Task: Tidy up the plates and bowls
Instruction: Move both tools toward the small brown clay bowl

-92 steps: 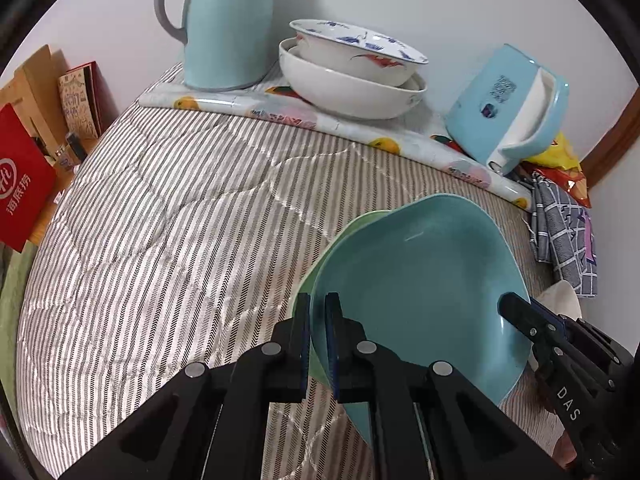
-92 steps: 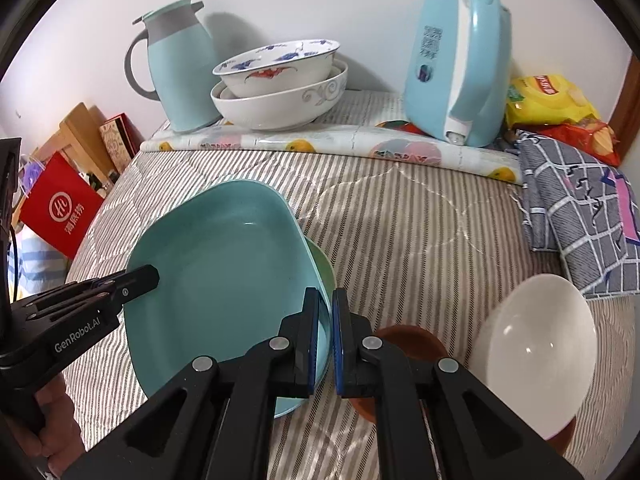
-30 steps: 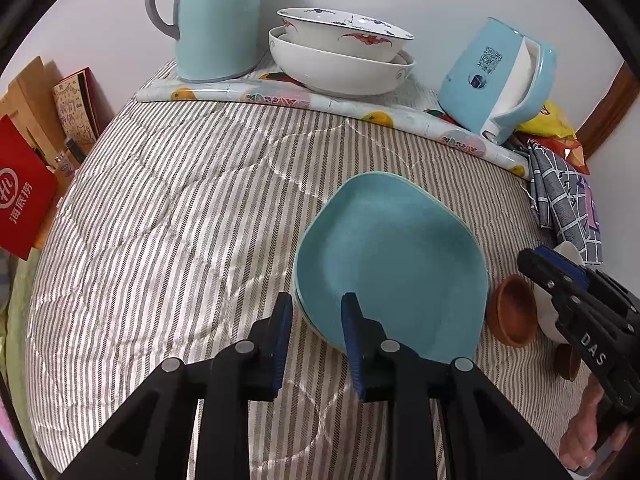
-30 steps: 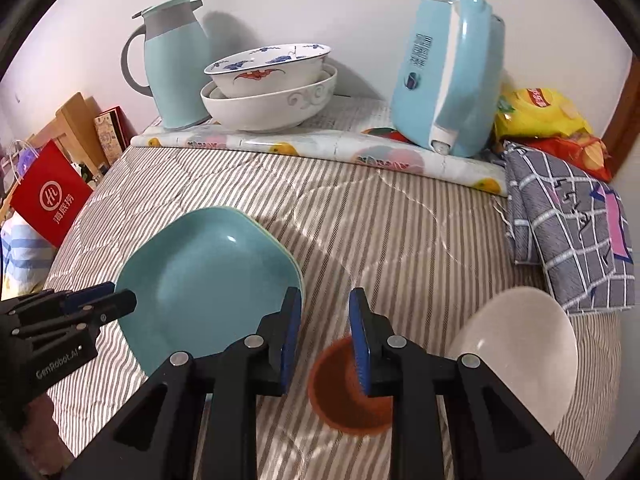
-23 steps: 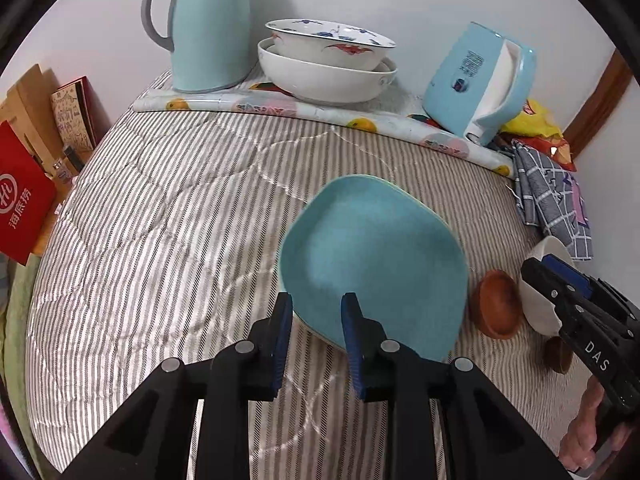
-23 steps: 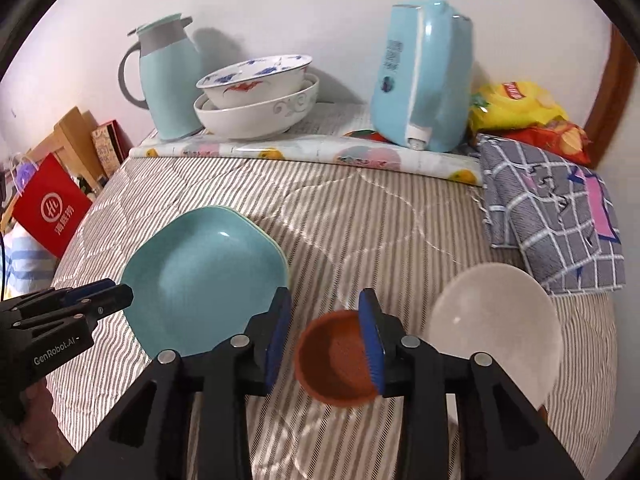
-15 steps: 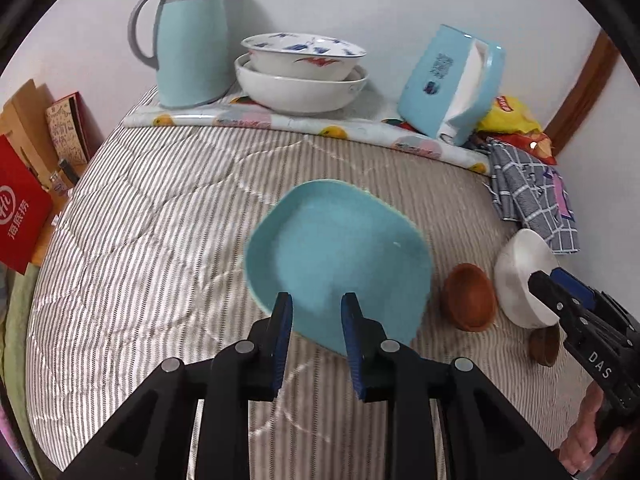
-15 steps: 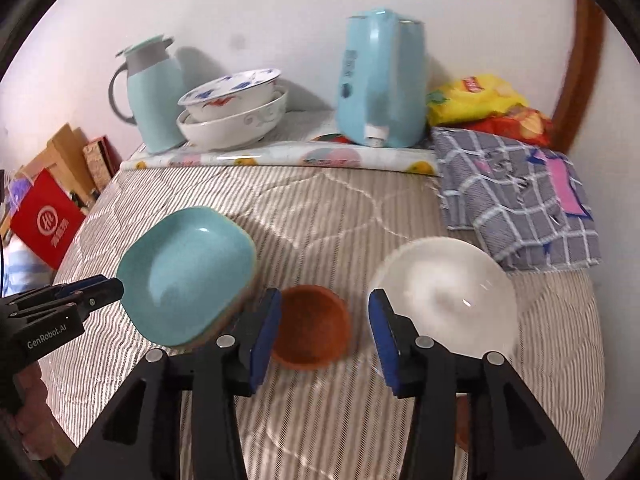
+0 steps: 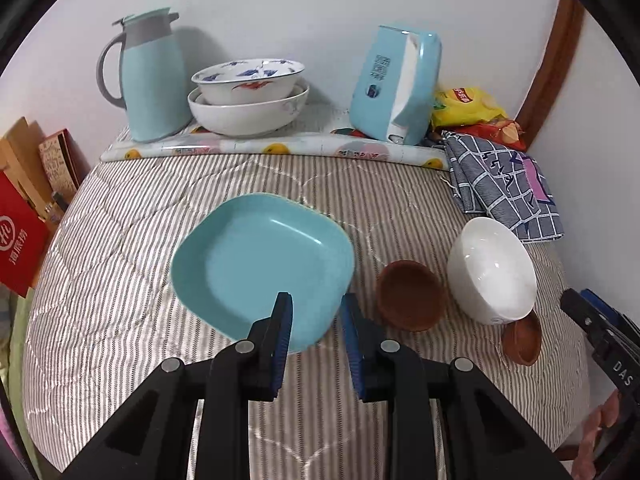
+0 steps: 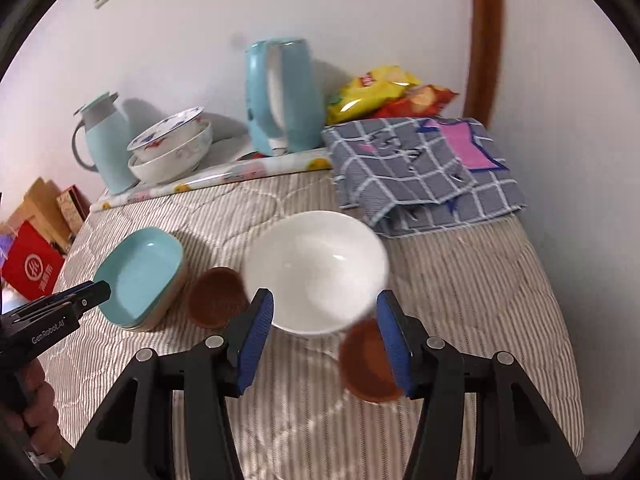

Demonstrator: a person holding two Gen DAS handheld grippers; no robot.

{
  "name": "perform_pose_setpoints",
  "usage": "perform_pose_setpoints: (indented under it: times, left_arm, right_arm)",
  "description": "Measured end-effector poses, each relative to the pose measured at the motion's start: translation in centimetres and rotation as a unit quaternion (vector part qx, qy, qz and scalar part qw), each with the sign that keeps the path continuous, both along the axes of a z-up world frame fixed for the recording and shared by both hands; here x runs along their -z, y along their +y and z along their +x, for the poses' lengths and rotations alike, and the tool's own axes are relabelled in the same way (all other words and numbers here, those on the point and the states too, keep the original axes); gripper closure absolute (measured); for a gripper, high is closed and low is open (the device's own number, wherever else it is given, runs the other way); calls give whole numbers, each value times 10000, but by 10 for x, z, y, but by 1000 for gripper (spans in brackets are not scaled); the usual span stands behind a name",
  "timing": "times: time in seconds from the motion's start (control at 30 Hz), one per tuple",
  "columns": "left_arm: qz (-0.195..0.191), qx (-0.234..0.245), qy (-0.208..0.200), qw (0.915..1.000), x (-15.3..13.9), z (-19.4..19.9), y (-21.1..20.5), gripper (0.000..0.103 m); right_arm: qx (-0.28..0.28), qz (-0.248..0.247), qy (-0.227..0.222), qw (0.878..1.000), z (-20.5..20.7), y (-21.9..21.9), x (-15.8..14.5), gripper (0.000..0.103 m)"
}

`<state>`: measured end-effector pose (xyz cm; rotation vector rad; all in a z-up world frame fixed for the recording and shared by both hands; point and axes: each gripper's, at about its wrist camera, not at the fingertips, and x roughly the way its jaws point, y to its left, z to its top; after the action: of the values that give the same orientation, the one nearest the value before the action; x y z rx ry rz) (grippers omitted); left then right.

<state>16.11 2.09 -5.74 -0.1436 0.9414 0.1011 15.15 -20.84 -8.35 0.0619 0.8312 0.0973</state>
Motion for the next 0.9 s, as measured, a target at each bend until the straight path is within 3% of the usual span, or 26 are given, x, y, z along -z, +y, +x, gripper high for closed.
perform_pose_setpoints:
  times: [0.2, 0.53, 0.9]
  left_arm:
    - [479, -92, -147, 9987, 1, 2, -24, 79]
    - [486, -27, 98, 9988, 22, 14, -51, 79]
    - [354, -51, 433, 9984, 43, 22, -69, 79]
  right_arm:
    - [198, -52, 39, 9998, -11, -31, 4, 50]
    - [331, -417, 139, 9985, -22, -58, 22, 50]
    - [285, -395, 262, 9985, -22, -73, 43, 49]
